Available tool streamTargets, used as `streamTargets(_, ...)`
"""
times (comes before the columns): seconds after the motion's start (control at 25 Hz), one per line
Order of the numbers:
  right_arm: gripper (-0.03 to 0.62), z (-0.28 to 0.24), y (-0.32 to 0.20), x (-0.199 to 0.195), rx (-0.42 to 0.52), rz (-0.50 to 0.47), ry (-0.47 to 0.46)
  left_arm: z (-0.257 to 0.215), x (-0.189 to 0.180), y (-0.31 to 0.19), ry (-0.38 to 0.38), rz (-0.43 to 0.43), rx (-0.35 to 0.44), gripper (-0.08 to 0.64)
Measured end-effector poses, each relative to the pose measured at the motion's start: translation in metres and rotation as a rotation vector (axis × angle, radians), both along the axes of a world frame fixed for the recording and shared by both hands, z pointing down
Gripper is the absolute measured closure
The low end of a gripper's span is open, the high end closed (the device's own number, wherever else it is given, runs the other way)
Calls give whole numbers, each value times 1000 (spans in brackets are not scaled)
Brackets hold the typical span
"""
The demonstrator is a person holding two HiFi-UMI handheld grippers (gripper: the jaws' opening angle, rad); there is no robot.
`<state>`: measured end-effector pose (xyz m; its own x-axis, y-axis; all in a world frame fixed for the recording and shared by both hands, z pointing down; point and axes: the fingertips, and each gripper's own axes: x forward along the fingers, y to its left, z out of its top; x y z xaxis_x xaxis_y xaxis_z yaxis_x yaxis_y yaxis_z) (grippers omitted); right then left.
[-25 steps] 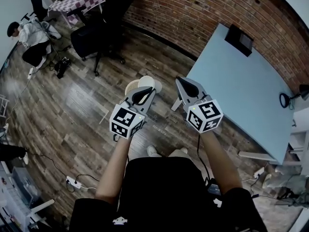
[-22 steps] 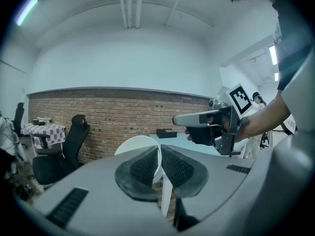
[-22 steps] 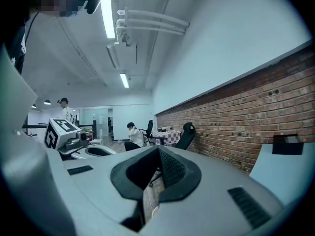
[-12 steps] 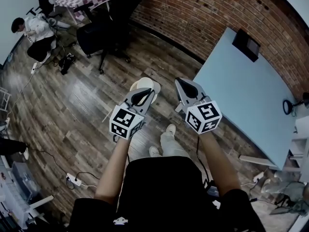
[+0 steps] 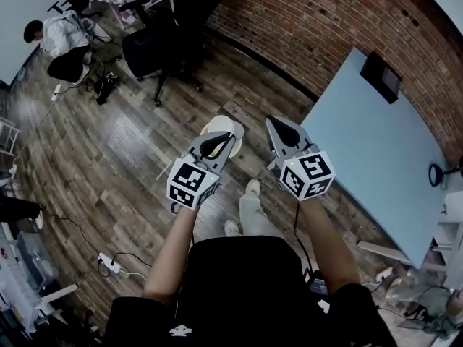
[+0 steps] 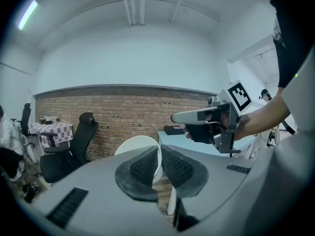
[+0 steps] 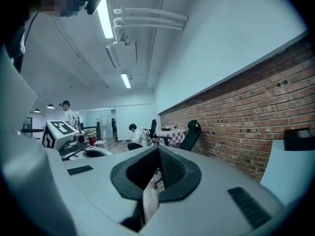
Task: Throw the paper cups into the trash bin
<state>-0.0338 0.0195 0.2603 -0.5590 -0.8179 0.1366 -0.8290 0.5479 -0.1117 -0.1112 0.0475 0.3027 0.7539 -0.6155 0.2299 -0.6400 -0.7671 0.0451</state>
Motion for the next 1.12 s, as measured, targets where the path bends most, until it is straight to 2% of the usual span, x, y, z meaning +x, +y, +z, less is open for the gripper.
streamTargets(0.64, 589, 11, -79, 18, -23, -23, -11, 14, 7, -75, 3, -52, -37, 532)
streamTargets(1.12, 590, 24, -154, 48, -47, -53, -9, 24, 39, -152, 4, -76, -53, 532)
